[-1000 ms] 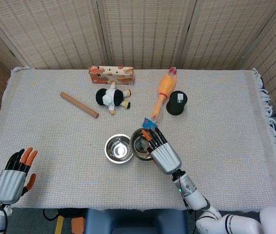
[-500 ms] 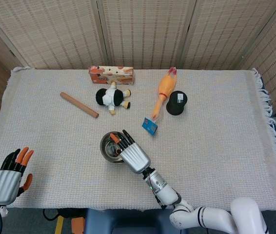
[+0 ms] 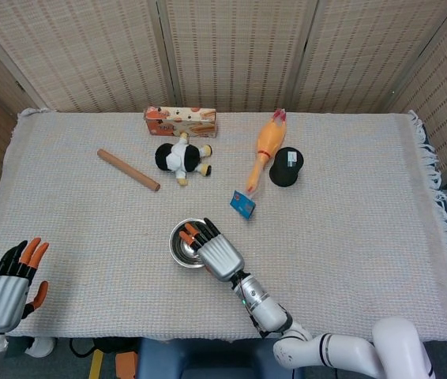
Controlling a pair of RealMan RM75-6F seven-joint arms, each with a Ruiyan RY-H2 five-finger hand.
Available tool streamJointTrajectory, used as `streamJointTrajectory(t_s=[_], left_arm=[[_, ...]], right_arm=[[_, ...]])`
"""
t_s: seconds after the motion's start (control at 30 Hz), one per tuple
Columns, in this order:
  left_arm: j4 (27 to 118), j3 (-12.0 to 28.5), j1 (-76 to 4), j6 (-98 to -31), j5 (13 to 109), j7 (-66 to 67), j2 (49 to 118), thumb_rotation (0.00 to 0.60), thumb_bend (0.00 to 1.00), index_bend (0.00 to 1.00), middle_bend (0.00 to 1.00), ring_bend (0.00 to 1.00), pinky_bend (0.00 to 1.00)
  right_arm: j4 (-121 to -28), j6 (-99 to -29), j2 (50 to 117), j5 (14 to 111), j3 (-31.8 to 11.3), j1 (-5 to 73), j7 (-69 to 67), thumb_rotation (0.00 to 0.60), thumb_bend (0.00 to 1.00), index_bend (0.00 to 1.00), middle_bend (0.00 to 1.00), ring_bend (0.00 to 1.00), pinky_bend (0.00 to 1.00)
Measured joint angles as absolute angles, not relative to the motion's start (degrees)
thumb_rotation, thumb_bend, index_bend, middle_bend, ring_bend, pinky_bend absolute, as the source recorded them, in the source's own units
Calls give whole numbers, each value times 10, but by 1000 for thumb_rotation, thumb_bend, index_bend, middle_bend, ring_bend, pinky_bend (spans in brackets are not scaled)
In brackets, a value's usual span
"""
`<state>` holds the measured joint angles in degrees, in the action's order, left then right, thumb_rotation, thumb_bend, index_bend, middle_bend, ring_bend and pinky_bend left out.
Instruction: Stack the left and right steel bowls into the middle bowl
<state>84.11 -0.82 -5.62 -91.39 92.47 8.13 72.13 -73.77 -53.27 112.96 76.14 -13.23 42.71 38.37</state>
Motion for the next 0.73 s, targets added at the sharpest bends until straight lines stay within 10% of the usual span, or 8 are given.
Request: streamJointTrajectory(t_s=[0.37, 0.73], left_arm=[[859, -1, -48, -916, 915, 86, 705, 600, 478, 0, 0, 0, 110], [883, 0, -44, -904, 905, 108, 688, 600, 480, 0, 0, 0, 110]], right_arm=[[-972, -718, 892, 780, -62, 286, 415, 600, 172, 0, 0, 0, 0], [-975, -888, 771, 835, 24, 122, 260, 600, 172, 0, 0, 0, 0]])
